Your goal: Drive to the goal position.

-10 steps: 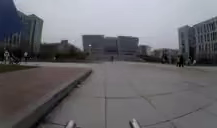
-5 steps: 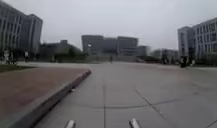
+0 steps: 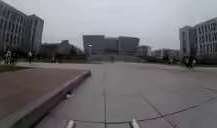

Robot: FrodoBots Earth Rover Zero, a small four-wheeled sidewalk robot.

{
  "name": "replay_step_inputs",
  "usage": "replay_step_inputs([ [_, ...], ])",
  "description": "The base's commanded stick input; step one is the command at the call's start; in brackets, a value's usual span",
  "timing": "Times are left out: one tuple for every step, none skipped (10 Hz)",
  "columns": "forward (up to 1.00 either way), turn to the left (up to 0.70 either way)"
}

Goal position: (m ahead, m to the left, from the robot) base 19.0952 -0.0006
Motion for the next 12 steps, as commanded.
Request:
replay_step_inputs([
  [0.70, -0.02],
  [0.70, -0.02],
  [0.70, -0.02],
  [0.70, -0.02],
  [0.70, -0.02],
  [0.70, -0.02],
  [0.70, -0.02],
  [0.70, -0.02],
  [0.70, -0.02],
  [0.70, -0.02],
  [0.70, -0.02],
  [0.70, -0.02],
])
